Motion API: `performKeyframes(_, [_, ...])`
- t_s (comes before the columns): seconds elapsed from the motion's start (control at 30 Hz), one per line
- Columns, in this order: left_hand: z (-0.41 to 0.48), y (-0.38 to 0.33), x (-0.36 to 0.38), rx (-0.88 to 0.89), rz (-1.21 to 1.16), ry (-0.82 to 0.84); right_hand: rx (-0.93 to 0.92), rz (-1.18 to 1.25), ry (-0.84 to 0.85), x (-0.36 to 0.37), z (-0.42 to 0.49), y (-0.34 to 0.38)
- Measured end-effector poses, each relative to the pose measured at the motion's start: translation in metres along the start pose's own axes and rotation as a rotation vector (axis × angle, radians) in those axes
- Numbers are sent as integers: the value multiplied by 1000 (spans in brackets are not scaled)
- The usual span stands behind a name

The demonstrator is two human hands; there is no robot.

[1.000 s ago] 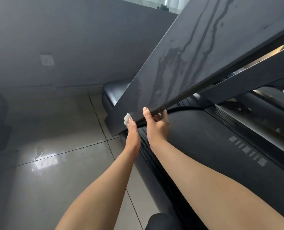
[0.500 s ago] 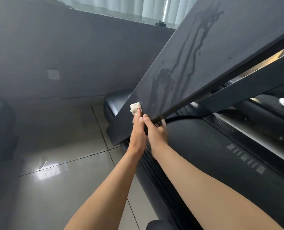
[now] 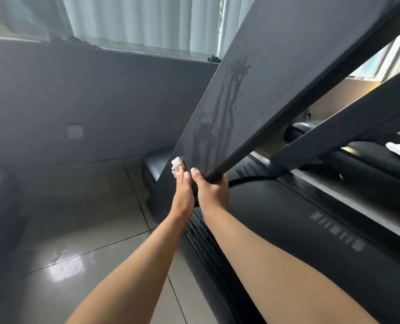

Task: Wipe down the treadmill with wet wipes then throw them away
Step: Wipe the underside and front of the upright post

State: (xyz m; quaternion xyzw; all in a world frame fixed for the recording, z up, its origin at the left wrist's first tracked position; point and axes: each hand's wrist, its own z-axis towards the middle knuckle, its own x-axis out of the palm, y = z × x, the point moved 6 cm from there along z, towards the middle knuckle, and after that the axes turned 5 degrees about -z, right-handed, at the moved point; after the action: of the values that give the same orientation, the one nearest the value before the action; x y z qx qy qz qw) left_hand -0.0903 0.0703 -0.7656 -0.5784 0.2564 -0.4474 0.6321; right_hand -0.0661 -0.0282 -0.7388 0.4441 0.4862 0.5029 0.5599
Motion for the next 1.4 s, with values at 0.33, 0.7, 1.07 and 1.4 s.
performKeyframes(0.33, [-17,3,6,58,-57,40,23,-20,45,-2,-1,1])
performKeyframes(0.7, [30,-39,7,39,-71,42,-22,164,195,-20,-1,17])
performKeyframes(1.07, [-47,4,25,54,25,47,-174,148,58,-37,-18,29])
performKeyframes(1.4, [20,-89,28,192,11,74,-209,252,116,-47,-14,63])
